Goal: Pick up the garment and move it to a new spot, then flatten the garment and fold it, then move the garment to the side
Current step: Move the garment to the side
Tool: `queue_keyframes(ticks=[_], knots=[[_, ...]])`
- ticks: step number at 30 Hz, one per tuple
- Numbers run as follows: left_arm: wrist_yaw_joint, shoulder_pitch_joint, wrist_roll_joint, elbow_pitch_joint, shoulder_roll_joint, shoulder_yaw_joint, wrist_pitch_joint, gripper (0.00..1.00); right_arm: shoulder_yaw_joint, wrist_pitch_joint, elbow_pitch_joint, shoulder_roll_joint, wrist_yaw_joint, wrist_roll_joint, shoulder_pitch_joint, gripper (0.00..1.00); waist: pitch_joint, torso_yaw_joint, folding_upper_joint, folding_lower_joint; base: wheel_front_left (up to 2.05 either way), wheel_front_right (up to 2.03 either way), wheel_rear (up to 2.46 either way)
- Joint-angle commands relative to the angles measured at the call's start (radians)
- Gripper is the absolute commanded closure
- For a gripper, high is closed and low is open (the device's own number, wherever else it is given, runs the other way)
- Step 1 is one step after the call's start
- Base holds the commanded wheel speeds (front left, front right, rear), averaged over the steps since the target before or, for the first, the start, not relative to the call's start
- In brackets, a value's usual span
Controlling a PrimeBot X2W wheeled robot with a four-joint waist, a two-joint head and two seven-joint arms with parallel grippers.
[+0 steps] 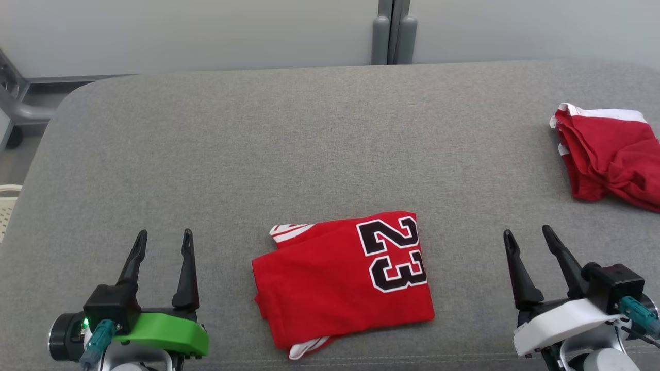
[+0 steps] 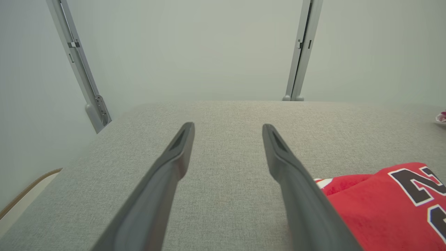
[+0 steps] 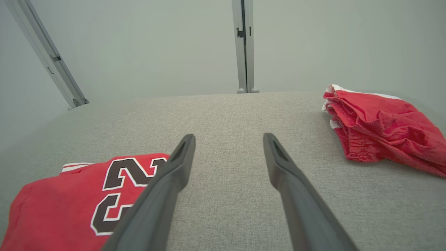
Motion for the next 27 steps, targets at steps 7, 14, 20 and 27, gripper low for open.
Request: queue_keyframes(ticks=[7, 14, 20, 27], knots=[[-0.013, -0.035, -0.012, 0.014, -0.022, -0.011, -0.02, 0.0, 0.092, 0.067, 0.035, -0.015, 0.0, 0.011, -0.031, 0.0, 0.049, 0.086, -0.0001, 0.0, 0.0, 0.0, 0.0], [-0.03, -0.066, -0.011, 0.04, -0.055, -0.035, -0.036, 0.0, 0.178, 0.127, 0.133, -0.053, 0.0, 0.023, -0.073, 0.0, 0.097, 0.171, -0.0001, 0.0, 0.0, 0.0, 0.0], [-0.047, -0.09, -0.012, 0.076, -0.081, -0.043, -0.05, 0.0, 0.203, 0.163, 0.247, -0.074, 0.0, 0.017, -0.131, 0.0, 0.121, 0.216, -0.0001, 0.0, 0.0, 0.0, 0.0], [-0.059, -0.099, -0.005, 0.103, -0.099, -0.036, -0.057, 0.0, 0.254, 0.204, 0.345, -0.093, 0.0, -0.006, -0.196, 1.0, 0.127, 0.242, -0.0001, 0.0, 0.0, 0.0, 0.0]])
